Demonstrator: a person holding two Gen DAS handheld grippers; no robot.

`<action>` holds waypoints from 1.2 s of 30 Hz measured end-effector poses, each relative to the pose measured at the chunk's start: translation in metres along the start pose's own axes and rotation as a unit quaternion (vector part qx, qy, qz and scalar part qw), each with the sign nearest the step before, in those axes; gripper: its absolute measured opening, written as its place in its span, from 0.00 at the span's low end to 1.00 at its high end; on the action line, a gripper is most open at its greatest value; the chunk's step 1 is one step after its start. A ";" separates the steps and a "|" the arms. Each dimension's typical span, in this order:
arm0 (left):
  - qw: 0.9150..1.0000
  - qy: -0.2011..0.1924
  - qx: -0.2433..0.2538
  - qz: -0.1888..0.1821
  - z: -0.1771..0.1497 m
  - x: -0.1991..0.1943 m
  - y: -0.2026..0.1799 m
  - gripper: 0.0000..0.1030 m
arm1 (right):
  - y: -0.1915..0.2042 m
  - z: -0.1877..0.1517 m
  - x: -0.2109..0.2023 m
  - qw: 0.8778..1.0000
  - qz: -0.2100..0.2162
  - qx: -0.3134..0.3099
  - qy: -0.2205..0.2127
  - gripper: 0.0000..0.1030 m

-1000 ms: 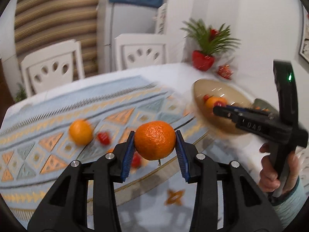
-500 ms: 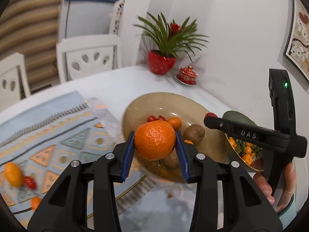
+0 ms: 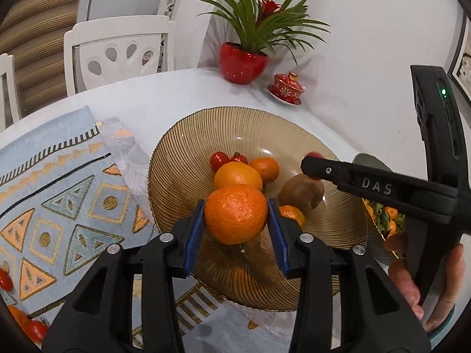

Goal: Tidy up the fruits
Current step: 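Carry tomato and tangerine to the amber bowl and open both tools inside, then move both open tools back over the remaining fruit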

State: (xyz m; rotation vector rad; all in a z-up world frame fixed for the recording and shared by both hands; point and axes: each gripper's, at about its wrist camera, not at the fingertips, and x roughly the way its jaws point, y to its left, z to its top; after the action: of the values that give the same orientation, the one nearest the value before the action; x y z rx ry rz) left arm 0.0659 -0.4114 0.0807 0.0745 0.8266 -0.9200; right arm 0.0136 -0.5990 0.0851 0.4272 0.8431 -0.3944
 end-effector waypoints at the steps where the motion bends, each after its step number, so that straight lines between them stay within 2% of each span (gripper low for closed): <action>1: 1.000 -0.004 0.005 0.005 0.001 -0.003 -0.001 0.60 | -0.001 0.000 0.000 1.000 0.003 0.003 0.001 0.30; 2: 1.000 -0.011 0.012 0.012 0.001 -0.008 -0.004 0.71 | -0.002 -0.001 -0.001 1.000 0.009 0.009 0.002 0.30; 8: 0.999 -0.032 0.018 0.022 0.001 -0.044 0.000 0.72 | -0.002 -0.011 -0.017 0.999 0.033 0.013 -0.002 0.30; 11: 0.998 -0.046 0.017 0.028 -0.002 -0.069 0.005 0.76 | 0.009 -0.017 -0.031 0.999 0.046 0.001 -0.006 0.30; 16: 0.996 -0.071 0.019 0.055 -0.010 -0.125 0.018 0.78 | 0.044 -0.027 -0.065 0.996 0.083 -0.035 -0.024 0.31; 18: 0.994 -0.086 0.014 0.069 -0.013 -0.153 0.028 0.82 | 0.065 -0.031 -0.079 0.993 0.102 -0.055 -0.032 0.31; 23: 0.984 -0.121 0.025 0.127 -0.025 -0.214 0.054 0.87 | 0.117 -0.047 -0.098 0.984 0.140 -0.104 -0.040 0.31; 24: 0.981 -0.128 0.023 0.143 -0.029 -0.228 0.063 0.87 | 0.128 -0.050 -0.099 0.982 0.146 -0.113 -0.039 0.32; 27: 0.977 -0.144 -0.010 0.157 -0.039 -0.256 0.096 0.87 | 0.155 -0.063 -0.092 0.977 0.163 -0.134 -0.029 0.32; 30: 0.972 -0.150 -0.040 0.175 -0.053 -0.270 0.127 0.87 | 0.182 -0.078 -0.073 0.973 0.170 -0.156 -0.012 0.32; 33: 0.972 -0.145 -0.082 0.166 -0.073 -0.270 0.160 0.86 | 0.203 -0.096 -0.048 0.970 0.176 -0.170 0.011 0.31; 36: 0.972 -0.128 -0.112 0.162 -0.093 -0.252 0.186 0.85 | 0.215 -0.109 -0.024 0.967 0.181 -0.176 0.028 0.31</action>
State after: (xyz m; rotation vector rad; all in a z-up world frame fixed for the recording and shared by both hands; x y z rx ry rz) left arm 0.0624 -0.0885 0.1308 -0.1028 0.6485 -0.5110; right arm 0.0373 -0.3584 0.0832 0.2537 0.8493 0.1084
